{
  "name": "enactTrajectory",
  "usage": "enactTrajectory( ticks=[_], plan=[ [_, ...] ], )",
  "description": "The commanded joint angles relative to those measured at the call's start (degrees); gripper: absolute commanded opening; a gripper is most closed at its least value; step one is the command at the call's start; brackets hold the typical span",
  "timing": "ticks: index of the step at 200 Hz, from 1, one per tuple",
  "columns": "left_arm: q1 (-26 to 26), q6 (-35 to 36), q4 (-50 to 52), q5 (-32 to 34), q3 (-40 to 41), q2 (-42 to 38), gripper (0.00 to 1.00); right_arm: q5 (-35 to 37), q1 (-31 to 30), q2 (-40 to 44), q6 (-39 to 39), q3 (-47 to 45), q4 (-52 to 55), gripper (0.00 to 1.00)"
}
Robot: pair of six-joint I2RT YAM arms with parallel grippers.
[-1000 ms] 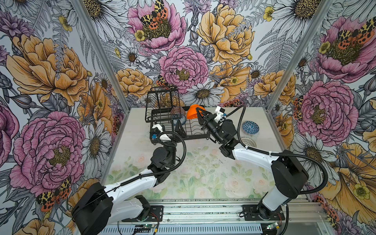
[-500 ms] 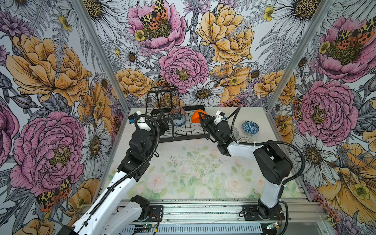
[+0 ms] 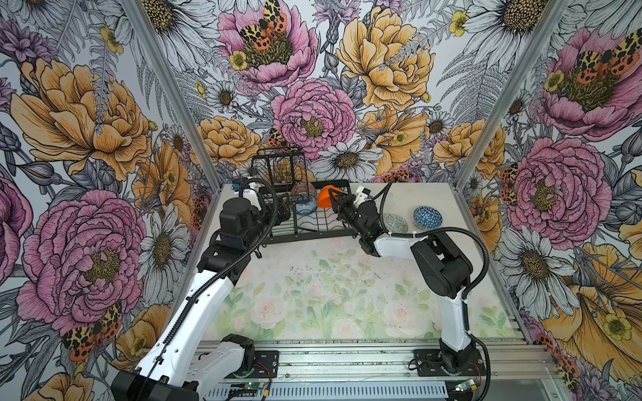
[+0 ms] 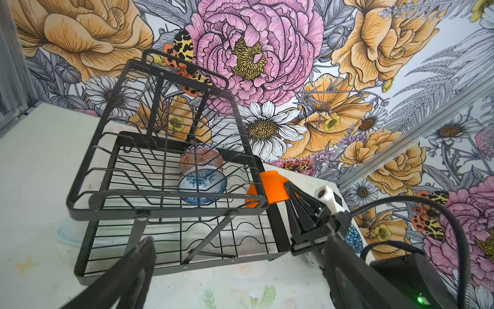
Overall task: Load bowls into a dish rack
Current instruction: Place the bowl in the dish rack.
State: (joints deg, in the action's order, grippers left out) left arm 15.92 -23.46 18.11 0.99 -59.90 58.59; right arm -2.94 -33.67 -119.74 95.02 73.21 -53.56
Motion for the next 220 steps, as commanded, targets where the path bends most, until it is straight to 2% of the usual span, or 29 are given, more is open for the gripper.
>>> enactTrajectory(
  ticks=[1, 61, 220],
  plan=[
    [1.67, 4.65, 1.93, 0.08, -0.70, -0.93, 0.99, -0.70, -0.07, -2.83, 0.04, 3.55, -0.33, 0.00],
    [4.45, 5.88, 0.57, -3.16, 0.41, -0.59, 0.99, -1.76, -1.22, -9.51, 1.83, 10.20, 0.85, 0.00],
    [7.48, 6.77, 3.21, 2.70, 0.05, 0.13, 0.99, -1.88, -5.09, -19.22, 4.38, 21.48, 5.09, 0.00]
  ],
)
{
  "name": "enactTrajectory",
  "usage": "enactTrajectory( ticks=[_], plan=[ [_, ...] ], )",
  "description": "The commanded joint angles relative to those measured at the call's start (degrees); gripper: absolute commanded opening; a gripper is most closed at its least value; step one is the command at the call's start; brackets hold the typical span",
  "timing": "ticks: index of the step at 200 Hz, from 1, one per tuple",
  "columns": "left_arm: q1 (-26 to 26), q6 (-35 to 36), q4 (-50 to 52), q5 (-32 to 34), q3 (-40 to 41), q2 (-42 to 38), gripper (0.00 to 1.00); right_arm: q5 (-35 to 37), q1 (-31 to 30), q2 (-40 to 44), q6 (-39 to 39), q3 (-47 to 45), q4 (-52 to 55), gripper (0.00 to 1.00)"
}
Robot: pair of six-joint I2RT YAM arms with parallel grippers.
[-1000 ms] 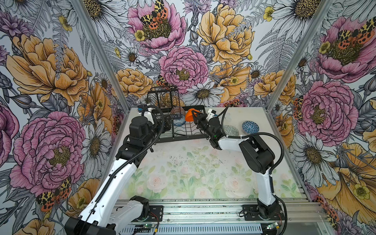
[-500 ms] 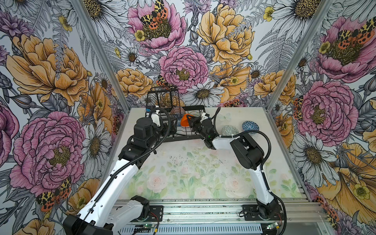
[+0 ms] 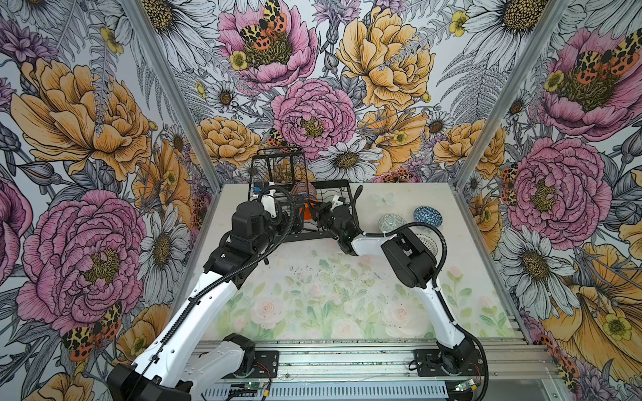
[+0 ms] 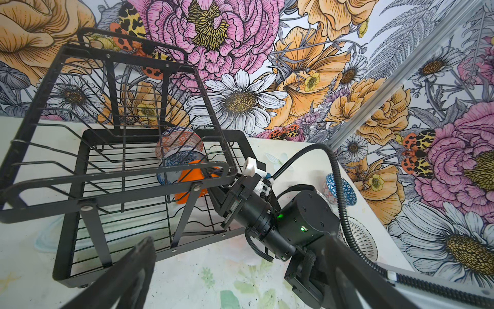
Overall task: Load bowls into a dish rack
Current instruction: Place the bowl in the dish rack.
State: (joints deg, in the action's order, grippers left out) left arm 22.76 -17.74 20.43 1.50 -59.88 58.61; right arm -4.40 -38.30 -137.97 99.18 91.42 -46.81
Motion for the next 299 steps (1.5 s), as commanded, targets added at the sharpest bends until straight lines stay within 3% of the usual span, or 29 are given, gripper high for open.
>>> enactTrajectory(
  ticks=[1, 128, 299],
  plan=[
    [0.63, 1.09, 0.91, 2.19, 0.02, 0.10, 0.99, -0.38, -0.54, -1.07, 0.23, 3.30, -1.69, 0.00],
    [0.93, 1.46, 1.23, 2.86, -0.06, 0.45, 0.99, -0.13, -0.98, -5.45, 1.08, 8.85, 1.53, 0.00],
    [2.37, 2.13, 1.84, 4.04, -0.25, -0.23, 0.99, 1.19, -3.00, -7.84, 4.12, 7.83, 4.27, 0.00]
  ],
)
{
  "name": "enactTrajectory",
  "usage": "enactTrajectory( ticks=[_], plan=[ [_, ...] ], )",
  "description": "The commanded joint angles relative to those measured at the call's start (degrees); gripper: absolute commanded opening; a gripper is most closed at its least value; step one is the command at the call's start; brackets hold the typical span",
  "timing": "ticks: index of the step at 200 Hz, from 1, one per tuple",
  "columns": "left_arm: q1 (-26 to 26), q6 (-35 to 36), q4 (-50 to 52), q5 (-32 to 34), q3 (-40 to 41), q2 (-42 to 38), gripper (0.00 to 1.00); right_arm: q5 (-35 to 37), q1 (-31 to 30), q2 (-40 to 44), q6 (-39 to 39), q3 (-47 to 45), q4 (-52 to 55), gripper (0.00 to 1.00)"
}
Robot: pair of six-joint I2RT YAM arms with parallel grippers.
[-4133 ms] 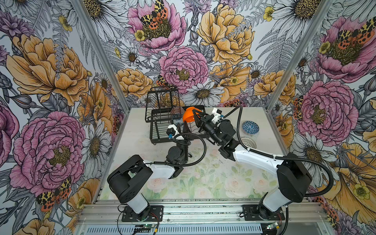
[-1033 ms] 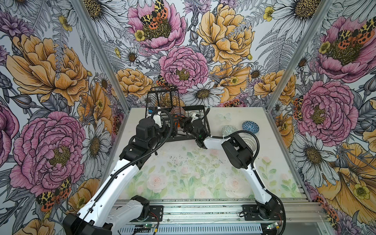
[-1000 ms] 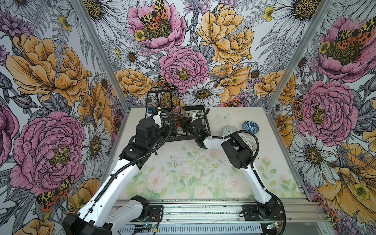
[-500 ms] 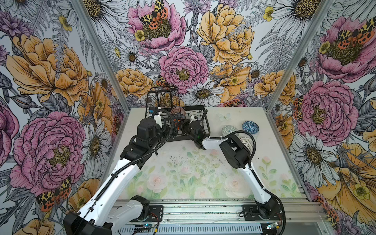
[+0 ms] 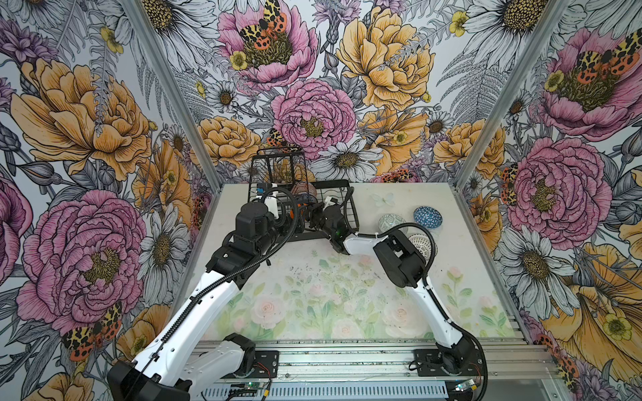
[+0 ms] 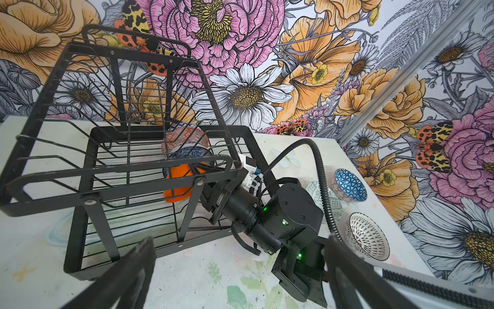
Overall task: Load bowls into a dish rack
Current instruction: Place the bowl in the dish rack.
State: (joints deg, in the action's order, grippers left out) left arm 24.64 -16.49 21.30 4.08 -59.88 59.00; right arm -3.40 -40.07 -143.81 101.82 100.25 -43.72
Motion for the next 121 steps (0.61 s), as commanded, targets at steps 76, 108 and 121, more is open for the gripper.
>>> enactTrajectory(
  ticks=[76, 108, 121],
  plan=[
    [1.13, 1.08, 1.38, 2.14, -0.46, -0.83, 0.99, 1.07, -1.50, 0.69, 2.31, -6.68, 0.88, 0.00],
    [1.20, 1.10, 1.55, 2.53, -0.48, -0.91, 0.99, 0.79, -1.59, 0.93, 3.21, -6.95, 1.83, 0.00],
    [1.28, 1.11, 1.53, 2.59, -0.51, -1.00, 0.99, 0.74, -1.68, 0.99, 3.30, -6.61, 2.70, 0.00]
  ],
)
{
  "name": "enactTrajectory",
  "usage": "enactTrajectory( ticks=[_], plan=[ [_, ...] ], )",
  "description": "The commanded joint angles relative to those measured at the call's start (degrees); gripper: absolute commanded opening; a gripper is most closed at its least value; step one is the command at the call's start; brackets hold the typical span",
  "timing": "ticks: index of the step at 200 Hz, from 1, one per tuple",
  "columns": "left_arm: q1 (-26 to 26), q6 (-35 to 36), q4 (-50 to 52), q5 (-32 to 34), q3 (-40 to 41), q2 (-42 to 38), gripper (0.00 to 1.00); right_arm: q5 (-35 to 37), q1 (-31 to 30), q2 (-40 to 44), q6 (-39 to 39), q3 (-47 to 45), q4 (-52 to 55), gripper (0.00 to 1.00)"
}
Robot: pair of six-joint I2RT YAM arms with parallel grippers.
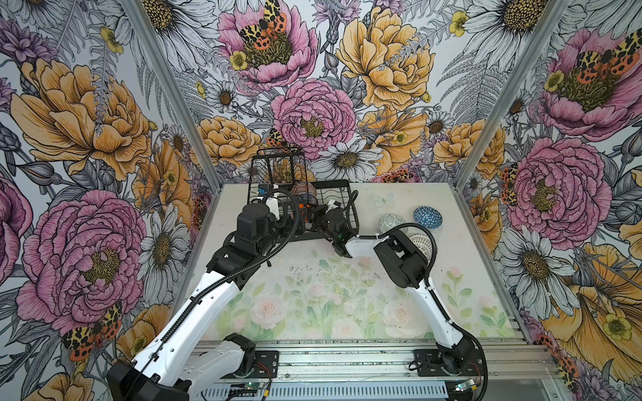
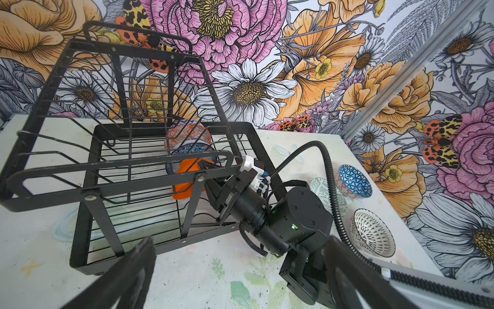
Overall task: Load bowls into a dish rack
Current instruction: Place the bowl in the dish rack.
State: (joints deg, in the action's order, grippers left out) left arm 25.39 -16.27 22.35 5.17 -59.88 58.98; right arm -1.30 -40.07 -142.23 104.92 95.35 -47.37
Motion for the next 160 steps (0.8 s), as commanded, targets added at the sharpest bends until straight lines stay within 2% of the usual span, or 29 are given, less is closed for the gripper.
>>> enactTrajectory(
  ticks=[1, 66, 160],
  plan=[
    [0.50, 0.89, 0.49, 1.55, -0.46, -0.98, 0.99, -1.36, -1.68, -0.61, 0.19, -1.67, 6.56, 0.00],
    [0.36, 0.94, 0.59, 1.69, -0.55, -1.32, 0.99, -2.87, -2.11, 0.25, 2.05, 1.06, 15.11, 0.00],
    [0.54, 0.90, 0.63, 1.96, -0.55, -1.44, 0.99, -4.58, -2.29, 0.42, 3.53, 0.81, 16.35, 0.03]
  ],
)
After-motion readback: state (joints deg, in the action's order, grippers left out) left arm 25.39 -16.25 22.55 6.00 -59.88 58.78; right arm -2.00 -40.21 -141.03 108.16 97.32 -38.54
